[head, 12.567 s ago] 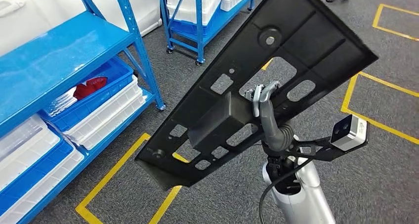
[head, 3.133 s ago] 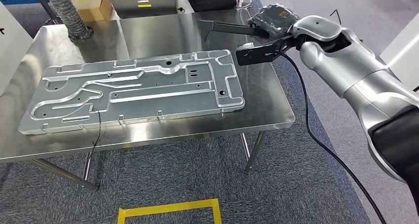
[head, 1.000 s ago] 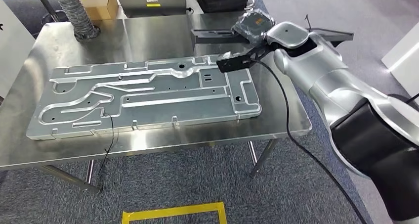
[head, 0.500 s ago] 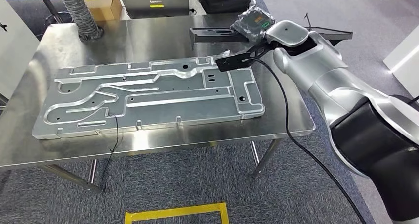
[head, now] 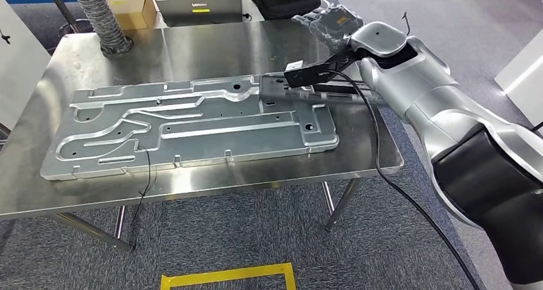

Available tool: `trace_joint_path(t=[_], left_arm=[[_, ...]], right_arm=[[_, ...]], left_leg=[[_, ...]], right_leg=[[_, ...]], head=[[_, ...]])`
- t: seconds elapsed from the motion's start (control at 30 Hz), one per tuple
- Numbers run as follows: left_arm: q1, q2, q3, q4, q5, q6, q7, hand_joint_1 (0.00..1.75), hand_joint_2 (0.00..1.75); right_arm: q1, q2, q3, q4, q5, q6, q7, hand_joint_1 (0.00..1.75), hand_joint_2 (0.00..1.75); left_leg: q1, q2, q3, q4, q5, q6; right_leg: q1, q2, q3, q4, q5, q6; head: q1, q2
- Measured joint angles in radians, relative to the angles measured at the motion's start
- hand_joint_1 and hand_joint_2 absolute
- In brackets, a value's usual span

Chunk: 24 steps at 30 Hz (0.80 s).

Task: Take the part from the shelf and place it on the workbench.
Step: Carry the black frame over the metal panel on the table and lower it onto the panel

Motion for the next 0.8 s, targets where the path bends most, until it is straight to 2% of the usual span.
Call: trace_joint_path(t=[0.07,0.13,0.17,0.23,0.27,0.3,0.33,0.4,0.43,0.47,0.53,0.6,0.67,0.7,0.73,0.77,0.8], left_arm=[[0.002,0.0,0.0,0.0,0.004,-0.002,0.001,0.0,1.75],[0.002,0.0,0.0,0.0,0.007,-0.004,0.001,0.0,1.75],[0.002,0.0,0.0,0.0,0.008,-0.004,0.001,0.0,1.75],[0.004,0.0,0.0,0.0,0.009,-0.005,0.001,0.0,1.75],[0.006,0.0,0.0,0.0,0.009,-0.005,0.001,0.0,1.75],[0.007,0.0,0.0,0.0,0.009,-0.005,0.001,0.0,1.75],[0.008,0.0,0.0,0.0,0.009,-0.005,0.0,0.0,1.75],[0.008,0.0,0.0,0.0,0.009,-0.005,-0.001,0.0,1.75],[0.007,0.0,0.0,0.0,0.009,-0.005,-0.001,0.0,1.75],[0.007,0.0,0.0,0.0,0.009,-0.005,-0.002,0.0,1.75],[0.007,0.0,0.0,0.0,0.009,-0.005,-0.002,0.0,1.75],[0.007,0.0,0.0,0.0,0.009,-0.005,-0.003,0.0,0.87],[0.007,0.0,0.001,0.0,0.01,-0.006,-0.007,0.0,0.0],[0.007,0.001,0.001,0.0,0.012,-0.006,-0.008,0.0,0.0],[0.007,0.001,0.001,0.0,0.014,-0.006,-0.01,0.0,0.0],[0.007,0.001,0.001,0.0,0.015,-0.006,-0.01,0.0,0.0],[0.007,0.001,0.001,0.0,0.017,-0.006,-0.01,0.0,0.0]], right_arm=[[-0.001,0.0,-0.001,0.0,0.0,0.002,0.0,0.0,0.0],[-0.003,-0.001,-0.005,0.0,0.001,0.004,-0.001,0.0,0.0],[-0.004,-0.001,-0.007,0.0,0.001,0.006,-0.001,0.0,0.0],[-0.003,-0.002,-0.009,0.0,0.001,0.01,-0.002,0.0,0.0],[-0.002,-0.002,-0.01,0.0,0.001,0.011,-0.004,0.0,0.0],[-0.001,-0.003,-0.01,0.0,0.001,0.012,-0.005,0.0,0.0],[-0.002,-0.003,-0.012,0.0,0.0,0.012,-0.007,0.0,0.0],[-0.008,-0.004,-0.016,-0.001,0.0,0.012,-0.008,0.0,0.0],[-0.011,-0.004,-0.017,-0.001,0.0,0.012,-0.009,0.0,0.0],[-0.013,-0.004,-0.018,-0.001,0.0,0.012,-0.009,0.0,0.0],[-0.014,-0.004,-0.019,-0.001,0.0,0.012,-0.009,0.0,0.0],[-0.018,-0.004,-0.019,-0.002,-0.001,0.014,-0.01,0.0,0.0],[-0.023,-0.004,-0.023,-0.003,-0.004,0.02,-0.013,0.0,0.0],[-0.024,-0.003,-0.025,-0.003,-0.005,0.024,-0.015,0.0,0.0],[-0.025,-0.003,-0.026,-0.003,-0.006,0.027,-0.017,0.0,0.0],[-0.025,-0.003,-0.027,-0.003,-0.007,0.029,-0.019,0.0,0.0],[-0.025,-0.002,-0.026,-0.003,-0.007,0.031,-0.021,0.0,0.0]], left_leg=[[0.0,0.0,0.0,-0.005,0.004,0.011],[0.003,0.0,0.0,-0.012,0.012,0.023],[0.004,0.001,0.0,-0.015,0.015,0.028],[0.003,0.001,-0.002,-0.015,0.017,0.031],[0.003,0.001,-0.003,-0.015,0.017,0.032],[0.003,0.001,-0.003,-0.014,0.017,0.032],[0.003,0.0,-0.004,-0.012,0.017,0.031],[0.002,0.0,-0.003,-0.009,0.016,0.029],[0.002,0.0,-0.003,-0.008,0.015,0.028],[0.002,0.0,-0.003,-0.007,0.014,0.027],[0.002,0.0,-0.003,-0.007,0.014,0.027],[0.0,0.0,-0.006,-0.007,0.015,0.02],[-0.002,0.001,-0.02,0.018,-0.004,0.002],[0.0,0.001,-0.037,0.056,-0.028,-0.007],[0.001,0.002,-0.063,0.117,-0.062,-0.013],[0.002,0.001,-0.093,0.186,-0.094,-0.017],[0.004,0.001,-0.118,0.244,-0.113,-0.02]], right_leg=[[-0.001,0.0,-0.004,0.001,0.001,0.011],[-0.004,0.0,-0.019,0.037,-0.028,0.022],[-0.006,0.0,-0.038,0.085,-0.058,0.026],[-0.007,0.0,-0.094,0.218,-0.123,0.033],[-0.008,0.0,-0.115,0.267,-0.138,0.035],[-0.009,0.0,-0.121,0.284,-0.136,0.036],[-0.009,0.0,-0.107,0.259,-0.115,0.035],[-0.009,0.0,-0.044,0.138,-0.052,0.028],[-0.009,0.0,-0.018,0.088,-0.029,0.025],[-0.009,0.0,-0.004,0.06,-0.018,0.023],[-0.009,0.0,0.001,0.051,-0.015,0.022],[-0.003,-0.001,0.011,0.024,-0.017,0.016],[-0.004,-0.002,0.022,-0.007,-0.015,-0.001],[-0.006,-0.003,0.022,-0.011,-0.012,-0.008],[-0.009,-0.004,0.024,-0.015,-0.009,-0.013],[-0.009,-0.004,0.023,-0.014,-0.009,-0.015],[-0.009,-0.004,0.023,-0.014,-0.009,-0.015]], head=[[0.0,0.0],[0.0,0.0],[0.0,0.0],[0.0,0.0],[0.0,0.0],[0.0,0.0],[0.0,0.0],[0.0,0.0],[0.0,0.0],[0.0,0.0],[0.0,0.0],[0.0,0.0],[0.0,0.0],[0.0,0.0],[0.0,0.0],[0.0,0.0],[0.0,0.0]])
